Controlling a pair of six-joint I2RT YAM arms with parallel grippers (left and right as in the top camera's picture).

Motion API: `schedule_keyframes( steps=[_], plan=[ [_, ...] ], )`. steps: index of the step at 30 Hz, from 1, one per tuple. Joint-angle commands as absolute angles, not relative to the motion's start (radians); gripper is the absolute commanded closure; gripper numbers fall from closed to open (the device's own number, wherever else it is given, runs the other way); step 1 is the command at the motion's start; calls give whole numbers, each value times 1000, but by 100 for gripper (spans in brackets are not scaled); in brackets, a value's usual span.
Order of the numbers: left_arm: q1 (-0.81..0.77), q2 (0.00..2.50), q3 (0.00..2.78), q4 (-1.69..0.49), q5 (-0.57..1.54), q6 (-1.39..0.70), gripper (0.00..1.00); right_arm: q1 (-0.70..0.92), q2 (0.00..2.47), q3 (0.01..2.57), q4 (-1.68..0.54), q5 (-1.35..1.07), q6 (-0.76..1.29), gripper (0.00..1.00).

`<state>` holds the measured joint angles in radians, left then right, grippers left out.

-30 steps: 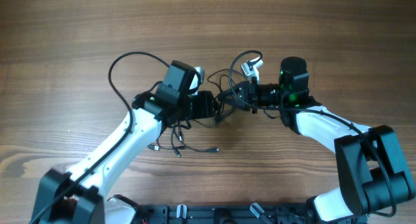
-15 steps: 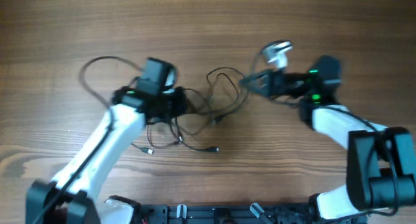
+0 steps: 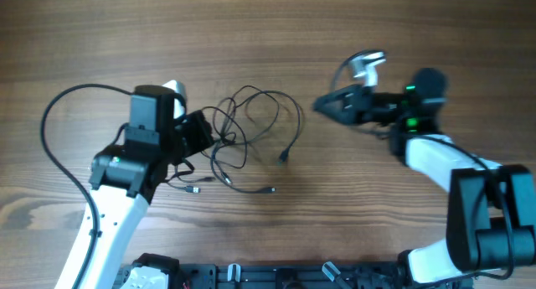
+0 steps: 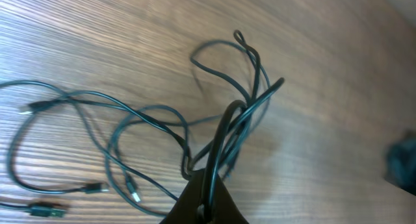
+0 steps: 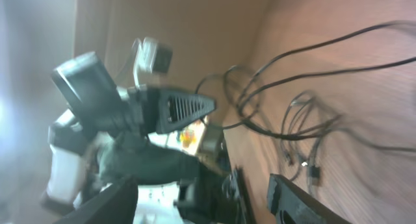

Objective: Untangle cables

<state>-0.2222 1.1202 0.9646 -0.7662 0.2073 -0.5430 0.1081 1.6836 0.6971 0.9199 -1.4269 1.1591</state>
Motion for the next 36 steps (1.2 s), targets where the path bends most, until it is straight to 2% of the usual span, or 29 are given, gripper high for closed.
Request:
schedule_keyframes(
  steps=[1,5,7,11,14,22,28,36],
  plan=[
    [-286,1114,961,-752,220,-524,96,231,1678,704,902,-1293,927,33],
    [-328,1114,961,-736,220,-525,96,330,1678,704,787,-1121,925,33],
    [-347,1114,961,-730,220,-529,96,379,1678,704,765,-1071,1041,34],
    [-381,1114,961,-714,220,-528,96,443,1678,705,769,-967,1233,48],
    [-398,1114,961,-707,219,-528,96,469,1678,705,769,-860,1367,48],
    [-398,1114,961,-707,220,-528,96,512,1678,705,780,-723,1485,47],
    [-398,1114,961,-707,220,-529,96,555,1678,705,847,-691,1496,47],
    [-398,1114,961,-699,320,-529,96,559,1678,705,845,-557,1517,46]
  ],
)
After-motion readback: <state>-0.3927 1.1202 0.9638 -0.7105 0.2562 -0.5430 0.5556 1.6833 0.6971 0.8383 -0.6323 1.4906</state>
